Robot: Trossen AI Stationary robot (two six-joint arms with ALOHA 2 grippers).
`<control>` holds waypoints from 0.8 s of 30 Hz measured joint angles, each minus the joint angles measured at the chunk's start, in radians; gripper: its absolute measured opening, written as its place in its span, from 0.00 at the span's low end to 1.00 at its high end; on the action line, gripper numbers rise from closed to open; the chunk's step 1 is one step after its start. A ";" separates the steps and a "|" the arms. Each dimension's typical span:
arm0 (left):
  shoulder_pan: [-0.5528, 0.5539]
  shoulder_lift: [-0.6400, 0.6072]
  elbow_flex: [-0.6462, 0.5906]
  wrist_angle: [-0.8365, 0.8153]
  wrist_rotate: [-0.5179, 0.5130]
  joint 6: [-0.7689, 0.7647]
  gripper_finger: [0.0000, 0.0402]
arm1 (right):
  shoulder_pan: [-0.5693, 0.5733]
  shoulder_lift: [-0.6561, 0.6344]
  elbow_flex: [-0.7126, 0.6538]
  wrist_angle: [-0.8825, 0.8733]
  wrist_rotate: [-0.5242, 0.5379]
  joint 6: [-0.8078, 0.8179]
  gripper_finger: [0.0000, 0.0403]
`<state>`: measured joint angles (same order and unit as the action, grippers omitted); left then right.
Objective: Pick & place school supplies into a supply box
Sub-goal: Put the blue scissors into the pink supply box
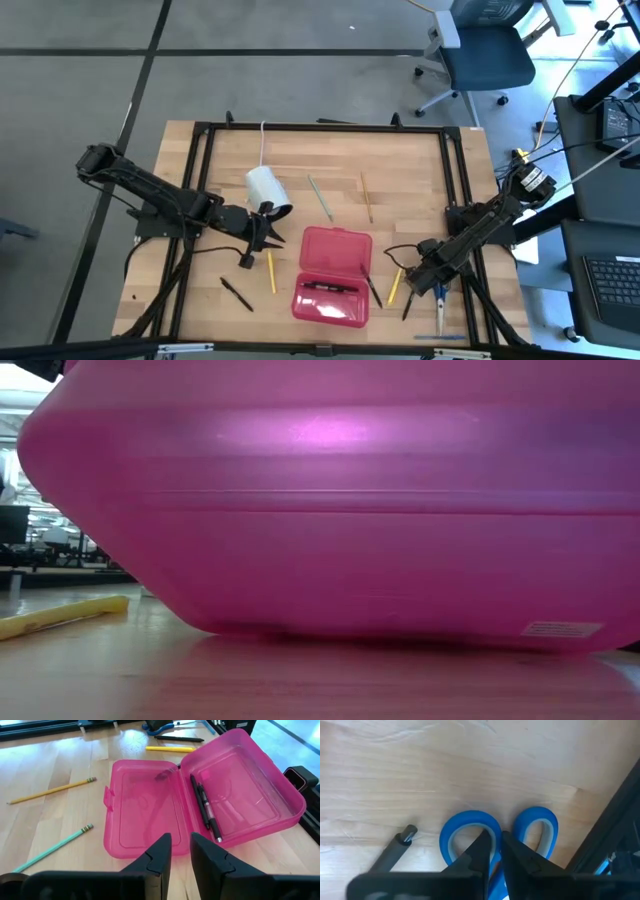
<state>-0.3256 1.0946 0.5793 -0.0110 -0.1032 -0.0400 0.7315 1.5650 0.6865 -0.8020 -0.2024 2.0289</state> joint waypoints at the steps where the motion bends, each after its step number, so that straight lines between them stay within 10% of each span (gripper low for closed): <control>1: 0.000 0.000 0.000 0.000 0.000 -0.001 0.17 | 0.000 0.000 0.000 -0.004 -0.008 -0.001 0.09; 24: 0.000 0.000 0.000 0.015 0.000 0.000 0.15 | -0.001 0.007 0.211 -0.284 0.156 -0.155 0.05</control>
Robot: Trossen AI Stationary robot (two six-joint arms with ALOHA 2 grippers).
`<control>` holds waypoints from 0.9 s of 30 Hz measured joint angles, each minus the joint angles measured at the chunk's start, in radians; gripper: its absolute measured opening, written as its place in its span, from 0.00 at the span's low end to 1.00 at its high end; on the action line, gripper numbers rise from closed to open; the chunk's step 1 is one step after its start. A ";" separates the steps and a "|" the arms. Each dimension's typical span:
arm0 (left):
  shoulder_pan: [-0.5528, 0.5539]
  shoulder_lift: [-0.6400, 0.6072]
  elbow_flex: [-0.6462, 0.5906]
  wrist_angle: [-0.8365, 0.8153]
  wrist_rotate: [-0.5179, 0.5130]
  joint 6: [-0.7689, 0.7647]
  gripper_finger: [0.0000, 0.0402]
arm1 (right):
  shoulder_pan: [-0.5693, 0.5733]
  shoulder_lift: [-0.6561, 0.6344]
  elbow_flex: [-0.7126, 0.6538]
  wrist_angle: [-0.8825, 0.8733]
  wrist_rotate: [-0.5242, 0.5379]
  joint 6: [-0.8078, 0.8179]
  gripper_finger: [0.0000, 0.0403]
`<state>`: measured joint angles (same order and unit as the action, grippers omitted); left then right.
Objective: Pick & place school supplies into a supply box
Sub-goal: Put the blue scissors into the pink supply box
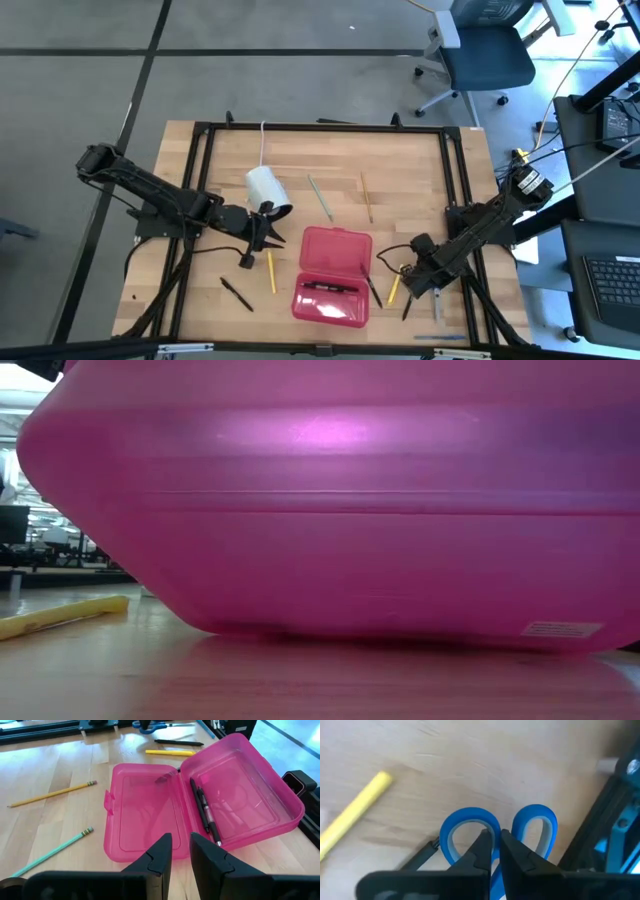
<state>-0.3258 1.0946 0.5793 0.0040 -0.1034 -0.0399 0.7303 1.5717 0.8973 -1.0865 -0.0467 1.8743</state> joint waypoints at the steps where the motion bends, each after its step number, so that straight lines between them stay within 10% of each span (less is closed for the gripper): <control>1: 0.000 0.000 0.000 0.000 0.000 0.000 0.15 | 0.000 -0.001 0.019 -0.014 0.020 -0.015 0.05; 18: 0.000 0.000 0.000 0.000 0.000 -0.073 0.15 | -0.126 -0.004 0.479 -0.015 0.703 -0.627 0.05; 27: 0.000 0.000 0.000 -0.008 0.026 -0.216 0.14 | -0.303 0.010 0.543 0.473 0.497 -1.274 0.05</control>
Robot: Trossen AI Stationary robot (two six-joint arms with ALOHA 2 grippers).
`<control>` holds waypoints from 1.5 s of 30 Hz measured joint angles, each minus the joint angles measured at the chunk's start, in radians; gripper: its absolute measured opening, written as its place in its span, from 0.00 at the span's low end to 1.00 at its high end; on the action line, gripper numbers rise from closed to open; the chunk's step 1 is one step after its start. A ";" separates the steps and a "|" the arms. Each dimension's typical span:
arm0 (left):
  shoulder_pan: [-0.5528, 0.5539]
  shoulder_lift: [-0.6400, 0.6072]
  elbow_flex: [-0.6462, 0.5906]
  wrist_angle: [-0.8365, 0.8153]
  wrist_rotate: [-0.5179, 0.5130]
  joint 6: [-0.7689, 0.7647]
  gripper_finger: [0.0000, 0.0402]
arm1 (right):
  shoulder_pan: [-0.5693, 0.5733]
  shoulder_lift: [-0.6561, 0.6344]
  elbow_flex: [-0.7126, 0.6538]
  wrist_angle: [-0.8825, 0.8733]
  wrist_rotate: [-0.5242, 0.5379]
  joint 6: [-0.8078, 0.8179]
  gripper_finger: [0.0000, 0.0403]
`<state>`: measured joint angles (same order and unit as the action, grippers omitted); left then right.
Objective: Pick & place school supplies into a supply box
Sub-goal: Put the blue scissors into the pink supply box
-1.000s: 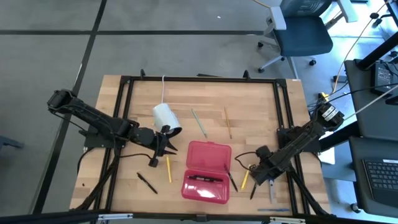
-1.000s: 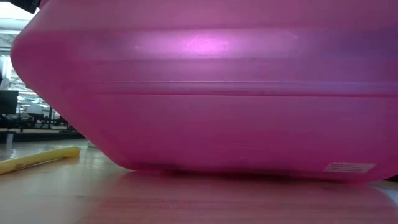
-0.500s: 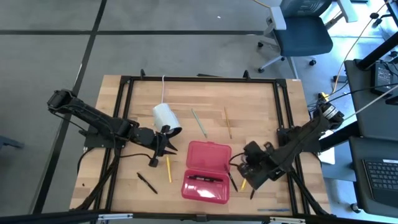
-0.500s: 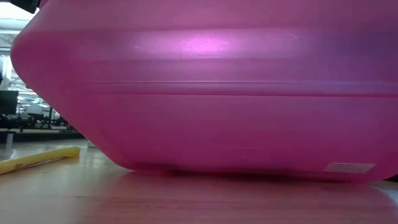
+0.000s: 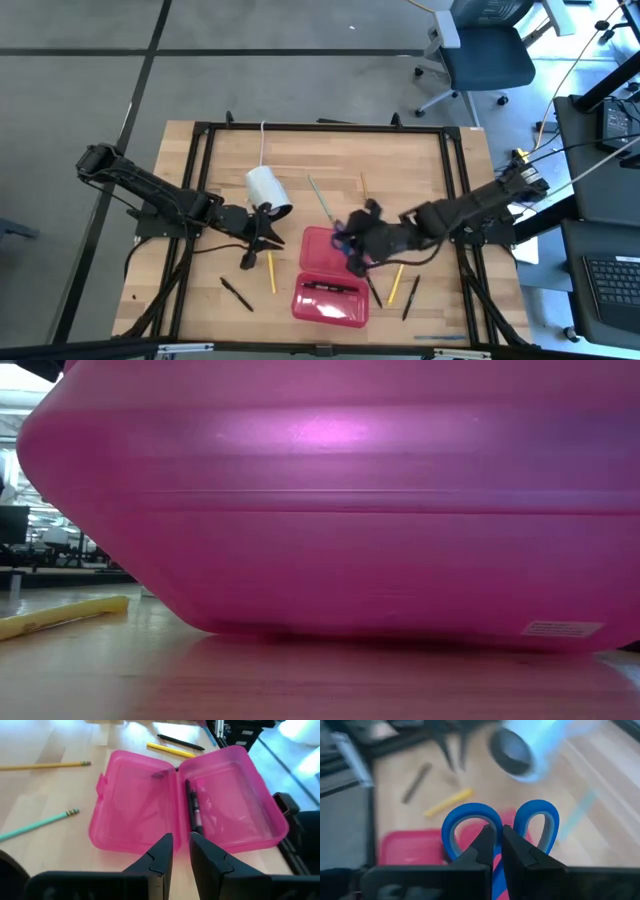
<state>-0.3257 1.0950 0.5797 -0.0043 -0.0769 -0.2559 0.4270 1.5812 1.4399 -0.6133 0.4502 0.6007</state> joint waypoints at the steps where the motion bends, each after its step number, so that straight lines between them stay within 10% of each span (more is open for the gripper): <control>1: 0.000 0.000 0.000 0.000 0.010 -0.011 0.14 | -0.013 0.010 0.000 0.032 -0.040 -0.040 0.05; 15: 0.000 0.000 0.000 -0.007 0.061 -0.057 0.14 | -0.069 0.225 -0.001 0.198 -0.448 -0.113 0.05; 45: 0.000 0.000 0.000 -0.034 -0.009 -0.045 0.13 | 0.043 0.416 -0.001 0.296 -0.480 -0.399 0.05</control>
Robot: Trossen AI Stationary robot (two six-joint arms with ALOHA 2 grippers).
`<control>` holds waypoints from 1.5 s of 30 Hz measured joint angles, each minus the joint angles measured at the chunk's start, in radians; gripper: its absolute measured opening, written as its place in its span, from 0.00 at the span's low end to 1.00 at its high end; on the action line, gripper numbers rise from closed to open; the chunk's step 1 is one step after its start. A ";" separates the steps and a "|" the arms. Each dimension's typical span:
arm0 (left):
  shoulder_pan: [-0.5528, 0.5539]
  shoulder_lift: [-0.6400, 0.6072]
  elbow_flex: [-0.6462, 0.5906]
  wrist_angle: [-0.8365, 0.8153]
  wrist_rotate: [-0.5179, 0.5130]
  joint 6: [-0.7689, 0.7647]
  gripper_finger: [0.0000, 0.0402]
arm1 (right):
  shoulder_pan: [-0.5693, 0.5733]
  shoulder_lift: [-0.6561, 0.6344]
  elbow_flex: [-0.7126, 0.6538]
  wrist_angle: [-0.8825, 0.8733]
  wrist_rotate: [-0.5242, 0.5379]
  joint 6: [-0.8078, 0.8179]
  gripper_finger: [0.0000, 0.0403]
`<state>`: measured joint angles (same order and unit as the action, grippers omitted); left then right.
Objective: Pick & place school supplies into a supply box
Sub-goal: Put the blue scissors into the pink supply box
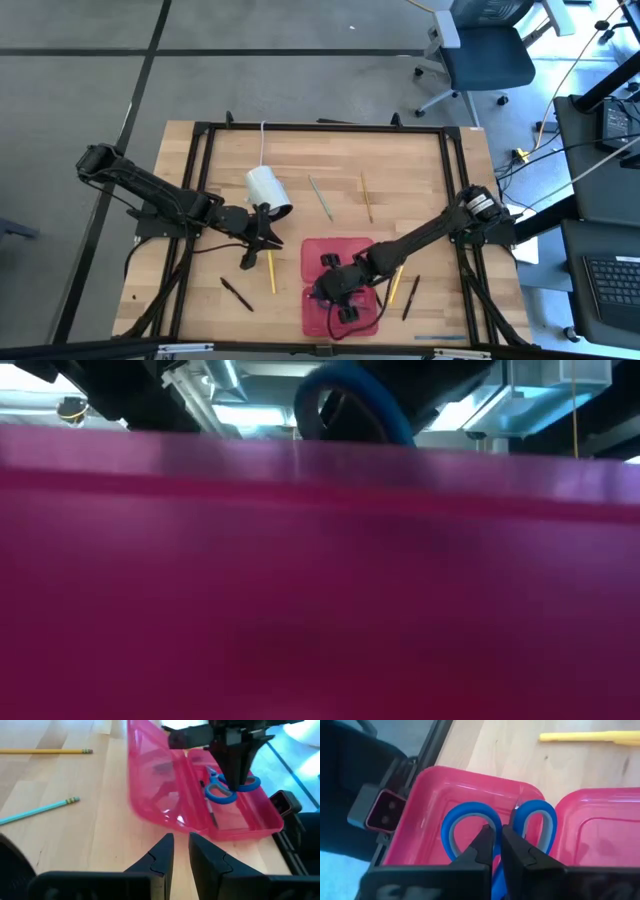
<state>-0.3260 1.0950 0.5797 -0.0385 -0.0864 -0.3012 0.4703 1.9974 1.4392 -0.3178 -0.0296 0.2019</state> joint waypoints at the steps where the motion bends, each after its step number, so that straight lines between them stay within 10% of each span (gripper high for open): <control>1: 0.000 0.000 0.000 -0.001 -0.002 0.000 0.13 | 0.003 0.007 0.000 0.003 0.000 -0.005 0.05; 27: 0.000 0.000 0.000 -0.010 -0.103 0.000 0.12 | 0.018 0.084 0.000 -0.106 0.074 -0.153 0.02; 45: 0.000 0.000 0.000 -0.010 -0.103 0.000 0.12 | 0.019 0.084 0.002 -0.111 0.053 -0.151 0.23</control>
<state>-0.3256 1.0950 0.5797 -0.0490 -0.1894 -0.3012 0.4890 2.0819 1.4416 -0.4287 0.0238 0.0505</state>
